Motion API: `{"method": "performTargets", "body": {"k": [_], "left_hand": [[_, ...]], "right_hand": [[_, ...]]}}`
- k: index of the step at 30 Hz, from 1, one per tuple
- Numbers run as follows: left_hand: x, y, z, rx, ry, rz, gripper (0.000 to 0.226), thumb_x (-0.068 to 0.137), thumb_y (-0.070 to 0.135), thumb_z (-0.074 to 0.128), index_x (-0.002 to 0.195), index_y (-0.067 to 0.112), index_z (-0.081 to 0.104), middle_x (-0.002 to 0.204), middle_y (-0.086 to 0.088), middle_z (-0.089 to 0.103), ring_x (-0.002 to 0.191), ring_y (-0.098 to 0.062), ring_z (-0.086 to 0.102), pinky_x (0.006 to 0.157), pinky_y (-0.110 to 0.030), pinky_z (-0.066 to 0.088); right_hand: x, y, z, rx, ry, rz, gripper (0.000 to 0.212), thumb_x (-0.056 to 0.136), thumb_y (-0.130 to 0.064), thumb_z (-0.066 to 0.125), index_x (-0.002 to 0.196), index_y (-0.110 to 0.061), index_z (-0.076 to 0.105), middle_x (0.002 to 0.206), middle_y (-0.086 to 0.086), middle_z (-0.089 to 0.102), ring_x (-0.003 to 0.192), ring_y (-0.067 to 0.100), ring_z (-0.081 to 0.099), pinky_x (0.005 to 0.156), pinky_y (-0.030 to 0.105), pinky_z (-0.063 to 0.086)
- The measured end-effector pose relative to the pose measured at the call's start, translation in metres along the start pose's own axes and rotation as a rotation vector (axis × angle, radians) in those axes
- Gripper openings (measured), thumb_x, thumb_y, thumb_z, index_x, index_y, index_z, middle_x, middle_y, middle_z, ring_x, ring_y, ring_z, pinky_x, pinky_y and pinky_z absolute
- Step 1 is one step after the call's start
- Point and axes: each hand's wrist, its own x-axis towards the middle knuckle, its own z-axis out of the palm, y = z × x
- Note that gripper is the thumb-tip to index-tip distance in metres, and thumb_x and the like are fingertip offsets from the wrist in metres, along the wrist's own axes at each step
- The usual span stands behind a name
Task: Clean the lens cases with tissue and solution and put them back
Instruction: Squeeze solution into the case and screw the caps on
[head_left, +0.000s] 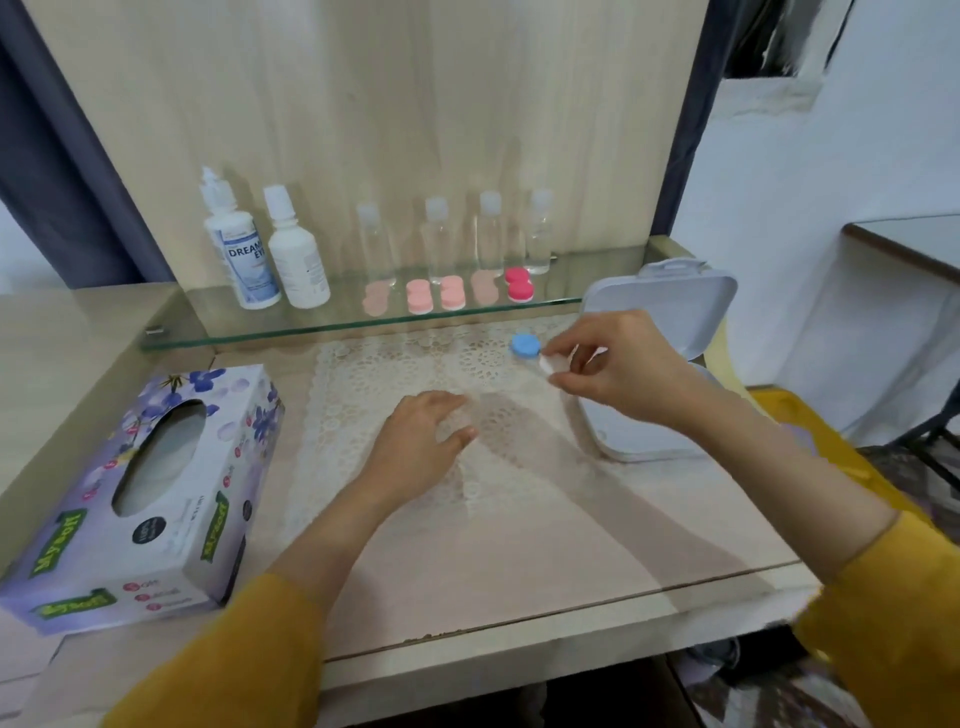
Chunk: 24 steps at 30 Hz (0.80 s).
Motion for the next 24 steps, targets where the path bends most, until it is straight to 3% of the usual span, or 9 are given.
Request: {"method": "performTargets", "body": {"k": [3, 8, 12, 16, 24], "left_hand": [[0.016, -0.005, 0.007, 0.033, -0.032, -0.017, 0.049, 0.091, 0.039, 0.05, 0.135, 0.017, 0.044, 0.144, -0.002, 0.038, 0.131, -0.02, 0.029, 0.109, -0.028, 0.021], [0.024, -0.014, 0.022, 0.119, -0.053, -0.027, 0.052, 0.093, 0.04, 0.045, 0.139, 0.017, 0.038, 0.149, -0.002, 0.029, 0.135, -0.02, 0.021, 0.113, -0.027, 0.013], [0.024, -0.018, 0.028, 0.123, -0.009, -0.003, 0.05, 0.094, 0.04, 0.045, 0.138, 0.017, 0.039, 0.149, -0.001, 0.03, 0.135, -0.02, 0.023, 0.114, -0.029, 0.014], [0.024, -0.02, 0.03, 0.106, 0.01, 0.008, 0.05, 0.093, 0.039, 0.045, 0.138, 0.018, 0.039, 0.148, 0.0, 0.031, 0.136, -0.018, 0.023, 0.114, -0.03, 0.014], [0.022, -0.022, 0.033, 0.096, 0.017, 0.02, 0.05, 0.094, 0.043, 0.04, 0.14, 0.023, 0.035, 0.15, 0.005, 0.026, 0.137, -0.013, 0.017, 0.115, -0.031, 0.011]], "right_hand": [[0.024, 0.008, -0.019, -0.033, 0.075, 0.037, 0.016, 0.076, -0.011, 0.072, 0.092, -0.008, 0.072, 0.073, -0.003, 0.064, 0.052, 0.002, 0.051, 0.057, 0.008, 0.037], [0.064, 0.023, -0.033, -0.191, 0.179, 0.082, 0.019, 0.08, -0.024, 0.067, 0.095, -0.014, 0.073, 0.089, 0.002, 0.07, 0.069, 0.012, 0.051, 0.073, 0.027, 0.044], [0.09, 0.034, -0.031, -0.359, 0.112, 0.143, 0.02, 0.081, -0.029, 0.063, 0.095, -0.018, 0.071, 0.09, 0.0, 0.069, 0.085, 0.02, 0.055, 0.088, 0.033, 0.039], [0.107, 0.038, -0.019, -0.588, -0.01, 0.154, 0.018, 0.08, -0.025, 0.058, 0.09, -0.017, 0.07, 0.089, 0.002, 0.066, 0.08, 0.02, 0.048, 0.079, 0.032, 0.024], [0.12, 0.049, -0.005, -0.623, -0.067, 0.188, 0.014, 0.081, -0.028, 0.063, 0.088, -0.018, 0.069, 0.092, 0.004, 0.064, 0.085, 0.021, 0.051, 0.085, 0.035, 0.027]]}}
